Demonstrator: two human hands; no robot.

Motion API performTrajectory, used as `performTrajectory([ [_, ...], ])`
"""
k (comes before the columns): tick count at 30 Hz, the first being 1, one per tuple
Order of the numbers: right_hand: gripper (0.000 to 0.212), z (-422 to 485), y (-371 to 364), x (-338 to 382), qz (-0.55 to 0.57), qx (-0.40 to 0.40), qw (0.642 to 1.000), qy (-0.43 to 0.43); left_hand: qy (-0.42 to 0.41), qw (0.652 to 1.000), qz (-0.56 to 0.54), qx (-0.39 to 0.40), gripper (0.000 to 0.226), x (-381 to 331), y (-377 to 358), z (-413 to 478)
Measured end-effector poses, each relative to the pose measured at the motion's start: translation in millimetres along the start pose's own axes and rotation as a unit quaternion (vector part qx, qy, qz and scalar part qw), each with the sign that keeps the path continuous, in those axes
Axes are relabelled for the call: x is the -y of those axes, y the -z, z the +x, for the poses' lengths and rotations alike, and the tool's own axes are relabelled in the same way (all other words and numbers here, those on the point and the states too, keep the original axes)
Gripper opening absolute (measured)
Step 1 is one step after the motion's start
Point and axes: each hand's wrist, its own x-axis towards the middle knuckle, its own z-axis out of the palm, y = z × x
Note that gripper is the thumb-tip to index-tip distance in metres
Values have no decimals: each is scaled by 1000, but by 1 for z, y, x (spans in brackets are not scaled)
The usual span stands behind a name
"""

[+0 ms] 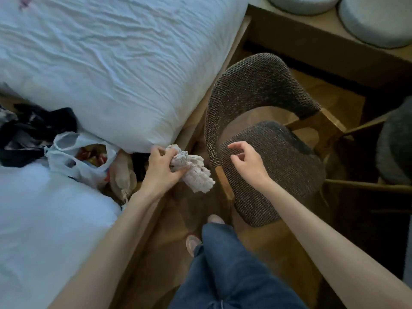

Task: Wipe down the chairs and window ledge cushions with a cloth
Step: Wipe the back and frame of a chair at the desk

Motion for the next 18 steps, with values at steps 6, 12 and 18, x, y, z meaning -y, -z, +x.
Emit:
performTrajectory([
  [6, 27, 68, 1, 19, 18, -103, 994, -24, -116, 980, 159, 27, 30, -1, 32, 104],
  [12, 42, 149, 3, 48, 47, -135, 988, -53, -165, 968, 186, 20, 29, -22, 59, 197],
  [18, 61, 199, 5, 66, 56, -144, 983, -101, -165, 978, 77, 105, 22, -56, 65, 272],
])
